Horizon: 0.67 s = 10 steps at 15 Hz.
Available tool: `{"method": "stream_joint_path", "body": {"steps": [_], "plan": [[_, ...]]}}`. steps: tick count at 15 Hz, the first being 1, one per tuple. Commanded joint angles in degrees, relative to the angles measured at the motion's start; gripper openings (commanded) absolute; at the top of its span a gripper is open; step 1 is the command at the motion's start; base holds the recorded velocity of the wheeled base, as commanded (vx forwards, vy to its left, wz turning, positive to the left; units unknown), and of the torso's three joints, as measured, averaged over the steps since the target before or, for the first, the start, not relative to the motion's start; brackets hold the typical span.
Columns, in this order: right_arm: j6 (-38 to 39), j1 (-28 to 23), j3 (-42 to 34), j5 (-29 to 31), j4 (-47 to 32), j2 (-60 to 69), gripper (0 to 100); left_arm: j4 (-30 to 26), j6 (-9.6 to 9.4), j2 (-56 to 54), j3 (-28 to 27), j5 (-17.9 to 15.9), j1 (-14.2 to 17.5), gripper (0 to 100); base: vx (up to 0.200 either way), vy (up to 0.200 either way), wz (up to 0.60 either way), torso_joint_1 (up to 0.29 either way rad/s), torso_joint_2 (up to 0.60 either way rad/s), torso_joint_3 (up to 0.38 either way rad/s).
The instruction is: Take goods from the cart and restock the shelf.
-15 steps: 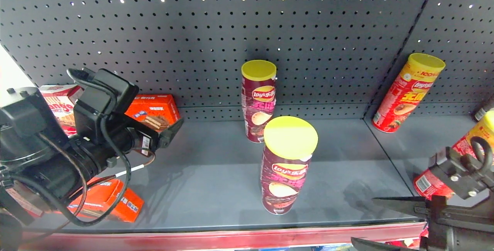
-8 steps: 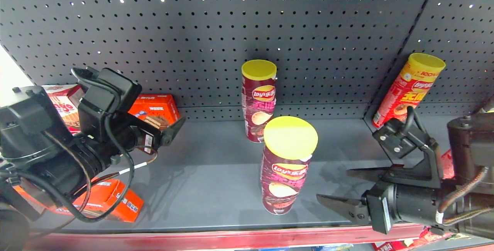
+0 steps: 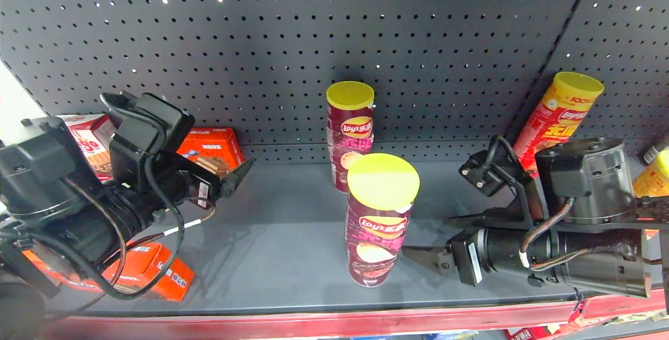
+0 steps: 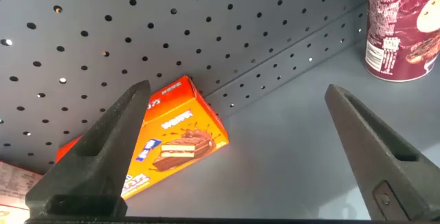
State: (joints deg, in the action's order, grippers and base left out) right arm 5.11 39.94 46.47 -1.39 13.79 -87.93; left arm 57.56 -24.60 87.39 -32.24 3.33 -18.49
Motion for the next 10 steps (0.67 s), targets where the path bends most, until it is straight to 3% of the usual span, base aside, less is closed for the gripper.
{"method": "stream_joint_path", "body": {"steps": [1,10], "plan": [[-0.01,-0.47,0.11,-0.02,0.10,-0.66,100,0.09,-0.01,0.14,-0.01,0.01,0.04,100,0.000,0.000,0.00,0.000,0.00,0.000],[-4.49,-1.26,-1.65,-0.28,0.01,0.83,100,0.44,-0.01,-0.12,0.69,0.01,0.04,100,0.000,0.000,0.00,0.000,0.00,0.000]]}}
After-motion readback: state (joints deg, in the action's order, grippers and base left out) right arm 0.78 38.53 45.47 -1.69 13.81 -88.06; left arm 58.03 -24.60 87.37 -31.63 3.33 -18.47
